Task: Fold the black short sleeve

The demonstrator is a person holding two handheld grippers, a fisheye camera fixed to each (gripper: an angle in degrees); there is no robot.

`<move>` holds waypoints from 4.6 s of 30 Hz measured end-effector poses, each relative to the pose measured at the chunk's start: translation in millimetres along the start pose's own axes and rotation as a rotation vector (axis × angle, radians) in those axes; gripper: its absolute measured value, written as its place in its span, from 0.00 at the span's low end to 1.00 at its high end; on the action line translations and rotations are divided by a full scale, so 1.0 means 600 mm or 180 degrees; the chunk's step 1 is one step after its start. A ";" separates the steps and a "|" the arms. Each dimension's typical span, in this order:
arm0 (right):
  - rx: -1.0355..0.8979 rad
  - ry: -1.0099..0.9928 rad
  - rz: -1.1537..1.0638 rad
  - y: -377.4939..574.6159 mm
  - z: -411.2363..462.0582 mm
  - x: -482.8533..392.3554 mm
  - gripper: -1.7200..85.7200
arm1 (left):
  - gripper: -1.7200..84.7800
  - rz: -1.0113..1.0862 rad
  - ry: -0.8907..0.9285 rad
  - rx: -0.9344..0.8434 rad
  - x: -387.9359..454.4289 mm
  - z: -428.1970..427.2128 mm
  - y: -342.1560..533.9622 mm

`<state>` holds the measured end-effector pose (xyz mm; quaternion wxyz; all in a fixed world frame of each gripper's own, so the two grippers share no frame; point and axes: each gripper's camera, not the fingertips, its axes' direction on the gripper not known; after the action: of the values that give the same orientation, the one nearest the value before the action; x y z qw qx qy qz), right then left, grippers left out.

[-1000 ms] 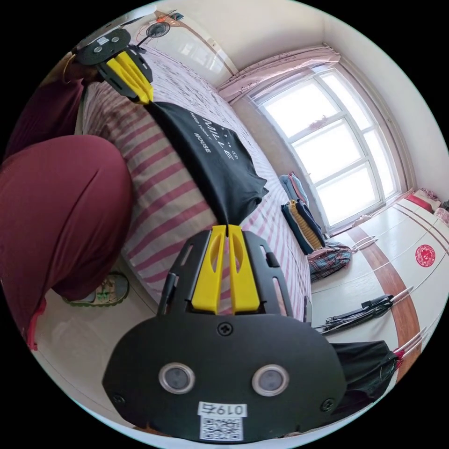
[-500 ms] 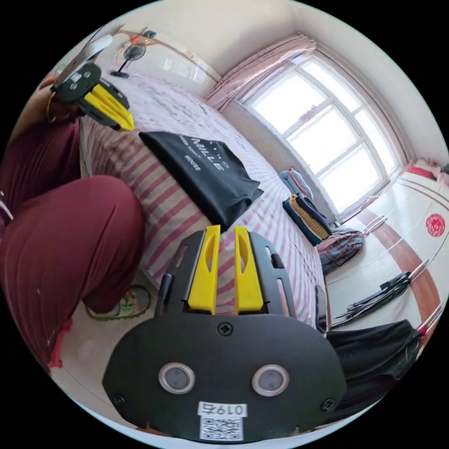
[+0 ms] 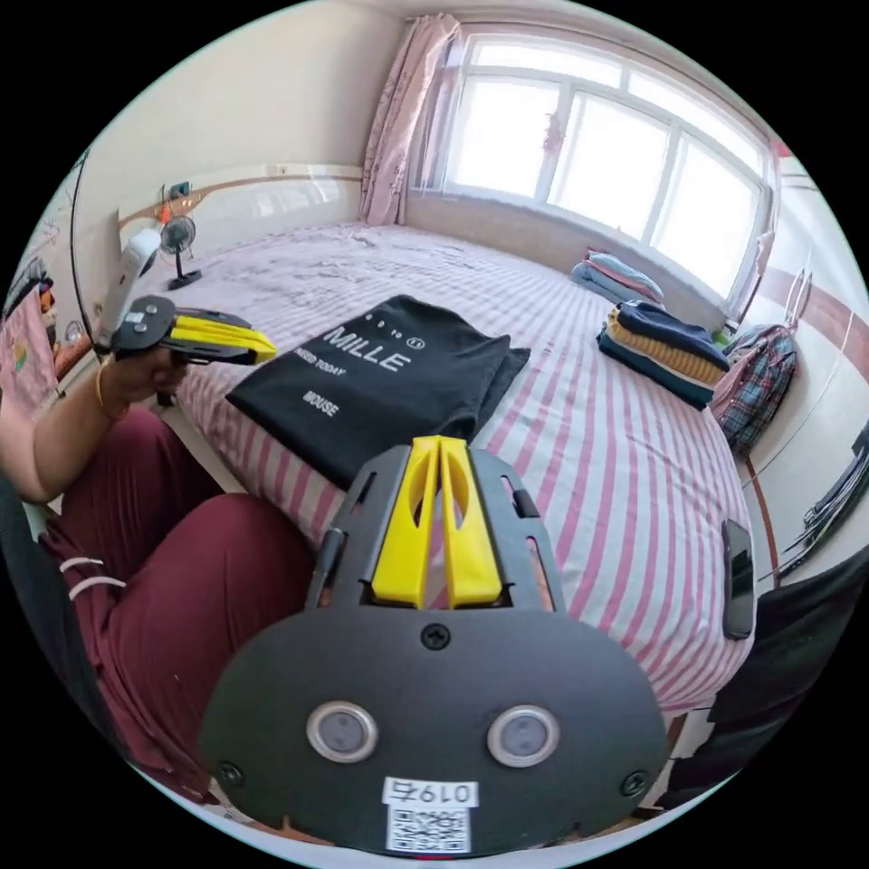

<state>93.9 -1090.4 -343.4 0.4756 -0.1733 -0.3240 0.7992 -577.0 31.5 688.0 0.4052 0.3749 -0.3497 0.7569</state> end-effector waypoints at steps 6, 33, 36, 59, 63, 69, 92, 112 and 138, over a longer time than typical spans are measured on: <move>0.0404 -0.0674 -0.0357 -0.274 0.053 0.043 0.09 | 0.06 -0.1562 0.1754 -0.0288 -0.305 0.140 -0.115; -0.3475 -0.1962 -0.1868 -1.198 0.775 0.057 0.12 | 0.10 -0.0821 0.1517 -0.0968 -0.397 0.228 -0.238; -0.3506 -0.2057 -0.1755 -1.247 0.795 0.068 0.12 | 0.10 -0.0806 0.1492 -0.0990 -0.400 0.235 -0.248; -0.2995 -0.2558 -0.0924 -1.371 0.847 0.153 0.01 | 0.03 -0.0667 0.1353 -0.1102 -0.385 0.274 -0.304; -0.2895 -0.2473 -0.1211 -1.375 0.810 0.135 0.02 | 0.03 -0.0692 0.1398 -0.1095 -0.385 0.277 -0.307; -0.2622 -0.2446 -0.1069 -1.385 0.751 0.165 0.07 | 0.03 -0.0682 0.1396 -0.1087 -0.379 0.279 -0.314; -0.2377 -0.1290 -0.1989 -1.174 0.570 0.069 0.01 | 0.03 -0.0579 0.1279 -0.1011 -0.357 0.277 -0.325; -0.0933 -0.0936 0.0615 -0.762 0.148 0.435 0.09 | 0.03 -0.1001 0.0991 0.0002 -0.381 0.346 -0.390; -0.0881 -0.1482 0.1173 -0.570 0.107 0.655 0.07 | 0.03 -0.1282 0.1056 -0.0379 -0.412 0.456 -0.424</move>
<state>86.2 -654.9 -50.6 0.2080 -0.1047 -0.4928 0.8384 -180.1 -174.5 664.8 0.6207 0.2832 -0.2408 0.6903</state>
